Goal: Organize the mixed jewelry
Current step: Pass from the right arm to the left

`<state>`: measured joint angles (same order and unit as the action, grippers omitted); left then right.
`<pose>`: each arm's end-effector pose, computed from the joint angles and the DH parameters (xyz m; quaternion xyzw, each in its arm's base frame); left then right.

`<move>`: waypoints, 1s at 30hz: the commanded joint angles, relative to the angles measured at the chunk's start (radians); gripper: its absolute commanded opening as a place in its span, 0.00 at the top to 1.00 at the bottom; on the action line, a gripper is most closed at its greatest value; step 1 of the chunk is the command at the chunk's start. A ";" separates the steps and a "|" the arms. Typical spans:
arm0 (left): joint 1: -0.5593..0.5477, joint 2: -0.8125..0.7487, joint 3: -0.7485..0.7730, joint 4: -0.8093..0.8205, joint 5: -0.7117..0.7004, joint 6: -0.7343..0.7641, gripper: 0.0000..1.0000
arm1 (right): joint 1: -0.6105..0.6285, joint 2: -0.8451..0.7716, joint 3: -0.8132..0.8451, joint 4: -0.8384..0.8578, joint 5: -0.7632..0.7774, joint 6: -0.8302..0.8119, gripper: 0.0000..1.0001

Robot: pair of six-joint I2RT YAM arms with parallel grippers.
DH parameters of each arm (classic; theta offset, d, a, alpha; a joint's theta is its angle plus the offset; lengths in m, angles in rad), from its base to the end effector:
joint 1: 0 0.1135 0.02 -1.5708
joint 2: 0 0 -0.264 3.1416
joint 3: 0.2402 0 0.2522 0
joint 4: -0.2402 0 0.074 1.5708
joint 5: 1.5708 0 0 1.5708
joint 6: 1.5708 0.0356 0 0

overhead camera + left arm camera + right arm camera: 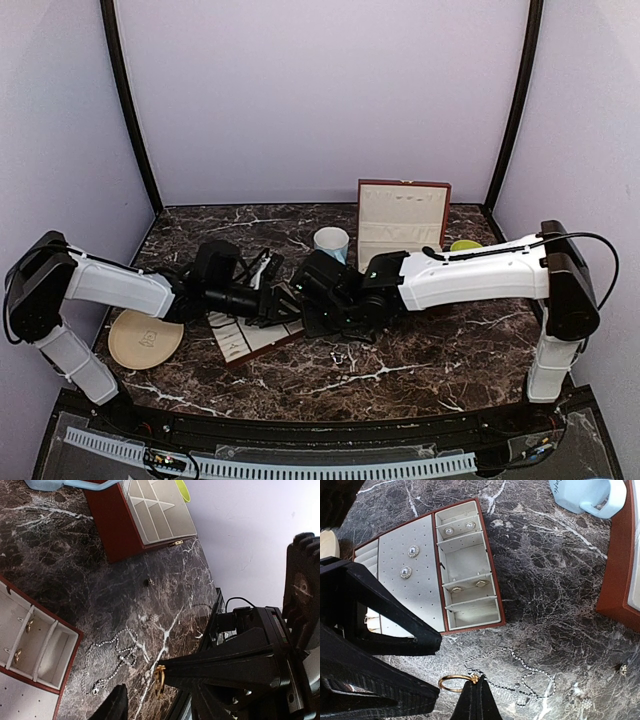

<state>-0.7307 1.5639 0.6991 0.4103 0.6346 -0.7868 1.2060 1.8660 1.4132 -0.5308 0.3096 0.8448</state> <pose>0.2205 -0.2260 0.1849 0.1426 0.8102 -0.5383 0.1831 0.1539 0.3727 0.2230 -0.1260 0.9384 0.1679 0.2745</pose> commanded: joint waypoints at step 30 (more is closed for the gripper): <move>-0.033 0.050 0.057 -0.013 0.020 0.043 0.81 | -0.008 -0.028 0.000 0.037 -0.024 -0.006 1.00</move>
<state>-0.7555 1.6081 0.7273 0.4049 0.6392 -0.7639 1.2030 1.8660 1.4132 -0.5251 0.2893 0.8452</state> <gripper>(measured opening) 0.217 0.005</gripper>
